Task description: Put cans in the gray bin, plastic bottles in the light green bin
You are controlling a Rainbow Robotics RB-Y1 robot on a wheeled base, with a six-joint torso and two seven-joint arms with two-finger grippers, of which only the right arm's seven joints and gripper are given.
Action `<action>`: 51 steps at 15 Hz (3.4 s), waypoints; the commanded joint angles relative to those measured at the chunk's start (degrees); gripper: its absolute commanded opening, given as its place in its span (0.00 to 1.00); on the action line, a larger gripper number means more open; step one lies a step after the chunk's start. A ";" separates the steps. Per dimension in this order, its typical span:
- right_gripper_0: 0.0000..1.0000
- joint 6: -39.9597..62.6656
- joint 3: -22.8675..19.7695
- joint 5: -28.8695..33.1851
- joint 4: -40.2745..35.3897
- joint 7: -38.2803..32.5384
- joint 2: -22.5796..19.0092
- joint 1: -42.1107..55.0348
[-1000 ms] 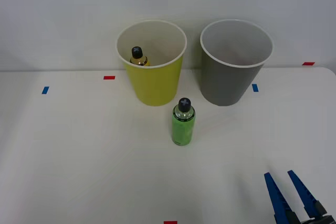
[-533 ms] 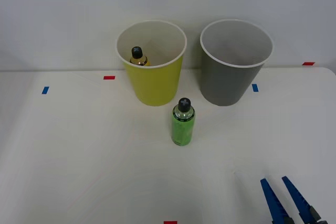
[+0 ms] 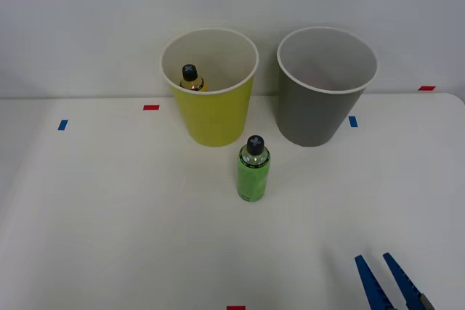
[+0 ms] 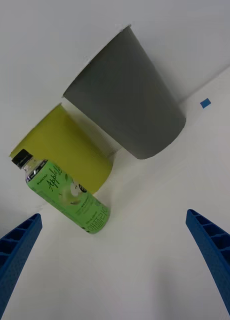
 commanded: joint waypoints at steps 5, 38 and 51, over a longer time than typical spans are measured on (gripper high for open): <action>1.00 -3.74 -2.13 3.46 3.88 2.02 0.65 -2.38; 1.00 -8.58 -5.73 9.52 3.88 23.64 4.52 0.52; 1.00 -7.52 -5.99 7.15 9.42 21.36 3.90 -4.49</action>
